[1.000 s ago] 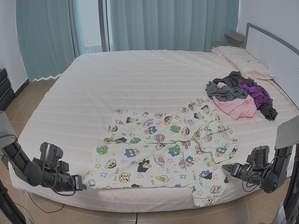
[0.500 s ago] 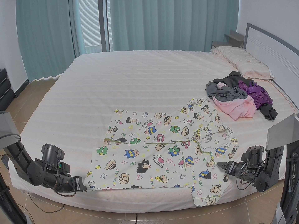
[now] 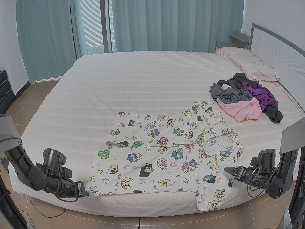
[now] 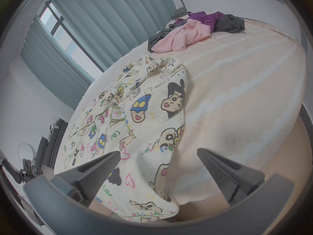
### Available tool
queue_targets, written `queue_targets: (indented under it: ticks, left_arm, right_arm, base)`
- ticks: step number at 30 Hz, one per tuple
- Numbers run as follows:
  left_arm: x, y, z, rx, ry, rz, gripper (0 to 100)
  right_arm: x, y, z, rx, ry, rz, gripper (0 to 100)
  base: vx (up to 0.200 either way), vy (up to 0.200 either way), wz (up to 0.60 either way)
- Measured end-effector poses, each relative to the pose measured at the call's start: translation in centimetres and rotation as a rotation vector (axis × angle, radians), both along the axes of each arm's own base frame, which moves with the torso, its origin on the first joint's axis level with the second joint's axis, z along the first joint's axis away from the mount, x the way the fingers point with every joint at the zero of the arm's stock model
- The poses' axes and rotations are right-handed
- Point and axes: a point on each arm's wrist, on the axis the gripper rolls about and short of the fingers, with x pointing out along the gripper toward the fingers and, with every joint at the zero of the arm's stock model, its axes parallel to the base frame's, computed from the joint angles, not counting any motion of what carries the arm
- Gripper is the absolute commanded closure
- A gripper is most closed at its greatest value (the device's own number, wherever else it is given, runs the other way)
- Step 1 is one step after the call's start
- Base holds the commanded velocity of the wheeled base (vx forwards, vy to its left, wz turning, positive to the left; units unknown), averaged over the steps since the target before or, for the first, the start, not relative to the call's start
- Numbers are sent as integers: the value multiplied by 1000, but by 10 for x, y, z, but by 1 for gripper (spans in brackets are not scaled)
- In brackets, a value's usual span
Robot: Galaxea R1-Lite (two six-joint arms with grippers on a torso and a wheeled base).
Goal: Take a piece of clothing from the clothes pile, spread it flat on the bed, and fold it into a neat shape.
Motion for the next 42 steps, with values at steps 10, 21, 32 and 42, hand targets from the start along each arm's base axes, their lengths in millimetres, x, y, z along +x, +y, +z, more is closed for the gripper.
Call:
queue_targets:
  ticks: [10,21,32,42]
  left_arm:
    - [0,0,0,-1,-1,0,100]
    - [0,0,1,-4,-2,0,100]
    - [2,-1,0,-18,-1,0,100]
    - [2,-2,-1,-20,3,-3,100]
  right_arm:
    - [7,12,0,11,-21,57,100]
    - [27,9,-3,13,-63,34,100]
    - [59,3,16,-25,-174,34,0]
    - [54,1,18,-8,-128,81,0]
  base:
    - [0,0,0]
    - [0,0,0]
    - [0,0,0]
    - [0,0,0]
